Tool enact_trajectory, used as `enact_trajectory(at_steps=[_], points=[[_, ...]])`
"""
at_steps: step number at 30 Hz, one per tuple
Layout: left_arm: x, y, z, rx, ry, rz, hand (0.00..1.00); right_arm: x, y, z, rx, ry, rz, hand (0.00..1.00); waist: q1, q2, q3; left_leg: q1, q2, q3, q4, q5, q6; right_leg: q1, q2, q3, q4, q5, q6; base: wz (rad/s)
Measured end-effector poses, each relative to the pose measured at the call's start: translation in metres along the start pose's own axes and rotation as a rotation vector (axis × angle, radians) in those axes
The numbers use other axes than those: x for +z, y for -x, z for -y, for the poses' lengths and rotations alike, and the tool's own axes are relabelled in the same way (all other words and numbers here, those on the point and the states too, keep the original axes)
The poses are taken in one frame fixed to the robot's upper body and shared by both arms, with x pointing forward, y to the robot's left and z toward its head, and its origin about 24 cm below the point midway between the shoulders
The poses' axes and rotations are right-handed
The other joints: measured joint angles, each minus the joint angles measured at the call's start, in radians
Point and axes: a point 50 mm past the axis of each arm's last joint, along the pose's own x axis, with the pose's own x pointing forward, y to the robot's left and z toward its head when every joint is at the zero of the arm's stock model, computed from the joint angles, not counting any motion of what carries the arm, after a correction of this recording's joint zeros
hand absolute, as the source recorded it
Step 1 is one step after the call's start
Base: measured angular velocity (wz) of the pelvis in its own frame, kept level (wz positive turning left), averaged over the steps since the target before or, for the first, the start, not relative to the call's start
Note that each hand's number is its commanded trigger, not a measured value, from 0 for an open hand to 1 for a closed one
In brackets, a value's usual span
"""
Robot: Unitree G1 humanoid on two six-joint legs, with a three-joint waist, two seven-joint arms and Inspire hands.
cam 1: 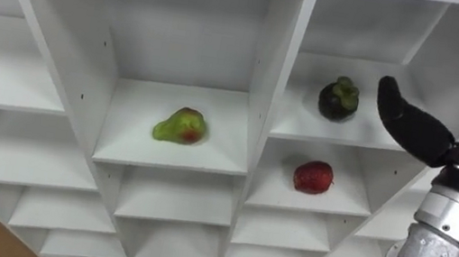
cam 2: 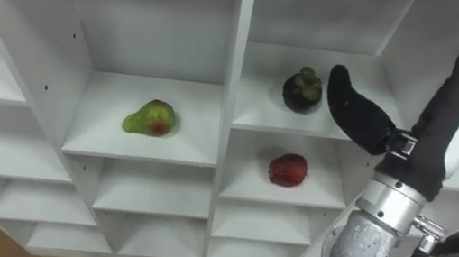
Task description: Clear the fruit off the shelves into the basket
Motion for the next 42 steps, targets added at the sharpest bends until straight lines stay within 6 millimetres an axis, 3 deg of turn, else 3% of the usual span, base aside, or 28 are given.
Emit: enact_trajectory(at_steps=[13,26,30,35,38,42], points=[[0.002,0.0,0.005,-0.024,-0.047,0.011,1.0,0.004,0.01,-0.019,0.134,-0.105,-0.048,0.0,0.001,0.013,-0.0012,-0.004,0.004,-0.005,-0.002,0.002,-0.003,0.0,0.003,-0.008,-0.001,0.01,-0.004,-0.01],[0.001,0.0,0.005,-0.032,-0.05,0.005,1.0,0.002,0.021,-0.025,0.237,-0.119,-0.063,0.0,-0.001,0.02,-0.0046,-0.003,0.005,-0.003,-0.003,0.002,-0.004,-0.001,0.003,-0.009,0.001,0.011,-0.005,0.0],[0.003,0.0,0.006,-0.044,-0.05,0.01,1.0,0.003,0.034,-0.037,0.372,-0.132,-0.079,0.0,0.014,0.016,-0.0068,-0.006,0.006,-0.004,-0.003,0.003,-0.005,-0.001,0.003,-0.01,0.0,0.012,-0.006,0.0],[0.004,0.0,0.008,-0.05,-0.052,0.015,1.0,0.002,0.034,-0.037,0.387,-0.176,-0.115,0.0,0.028,0.011,-0.0063,-0.007,0.005,-0.008,-0.003,0.003,-0.004,-0.001,0.001,-0.017,-0.002,0.011,-0.006,0.03],[0.007,0.0,0.009,-0.056,-0.055,0.026,1.0,-0.004,0.035,-0.036,0.378,-0.214,-0.168,0.0,0.027,0.007,-0.0035,-0.007,0.005,-0.008,-0.003,0.003,-0.004,0.0,-0.003,-0.017,-0.004,0.011,-0.006,0.0],[0.013,-0.001,0.011,-0.06,-0.053,0.043,1.0,-0.028,0.044,-0.036,0.391,-0.226,-0.313,0.0,0.026,0.002,-0.0003,-0.007,0.004,-0.008,-0.002,0.003,-0.004,0.001,-0.004,-0.017,-0.005,0.011,-0.006,0.0]])
